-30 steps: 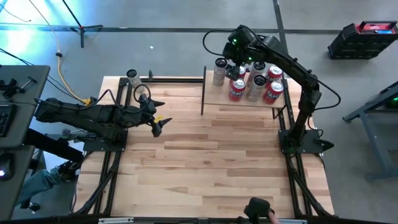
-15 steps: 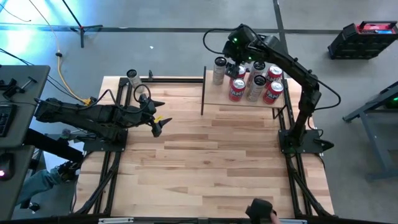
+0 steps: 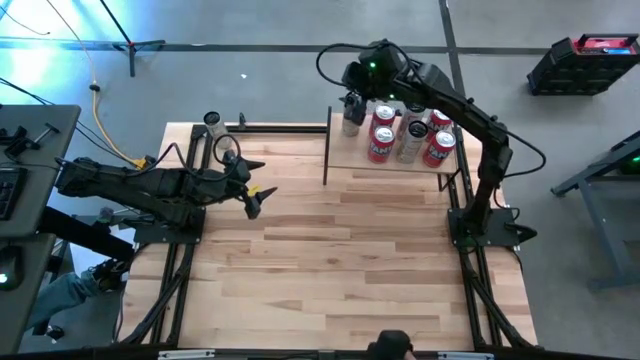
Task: Place canned beverage on shelf
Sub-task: Put the white soda can on the shelf aligned with the other white soda can
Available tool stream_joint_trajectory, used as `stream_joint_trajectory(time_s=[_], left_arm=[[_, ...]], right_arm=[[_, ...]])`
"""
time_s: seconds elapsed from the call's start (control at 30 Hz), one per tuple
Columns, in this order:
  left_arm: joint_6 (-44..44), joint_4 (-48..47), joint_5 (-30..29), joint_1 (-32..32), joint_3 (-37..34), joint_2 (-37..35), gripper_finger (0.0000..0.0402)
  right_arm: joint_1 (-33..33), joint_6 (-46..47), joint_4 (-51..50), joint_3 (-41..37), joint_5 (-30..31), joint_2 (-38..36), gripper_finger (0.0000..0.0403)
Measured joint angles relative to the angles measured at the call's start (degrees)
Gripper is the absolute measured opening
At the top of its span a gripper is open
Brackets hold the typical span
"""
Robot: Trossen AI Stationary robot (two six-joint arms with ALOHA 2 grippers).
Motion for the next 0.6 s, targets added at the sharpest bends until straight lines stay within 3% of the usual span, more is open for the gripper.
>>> stream_joint_trajectory(time_s=[0.2, 0.5, 0.6], left_arm=[[-0.4, -6.2, -1.2, 7.1, 3.6, -0.9, 0.0360], [2.2, -24.7, 0.3, 30.0, 17.8, 4.4, 0.0360], [3.3, -27.2, 4.9, 37.5, 20.8, 8.4, 0.0360]], right_arm=[[3.5, 0.1, -2.7, 0.0, -0.8, -1.1, 0.0282], [14.2, 2.9, -12.2, 0.0, 4.1, -5.7, 0.0282], [17.9, 4.7, -15.7, 0.0, 5.6, -7.6, 0.0282]])
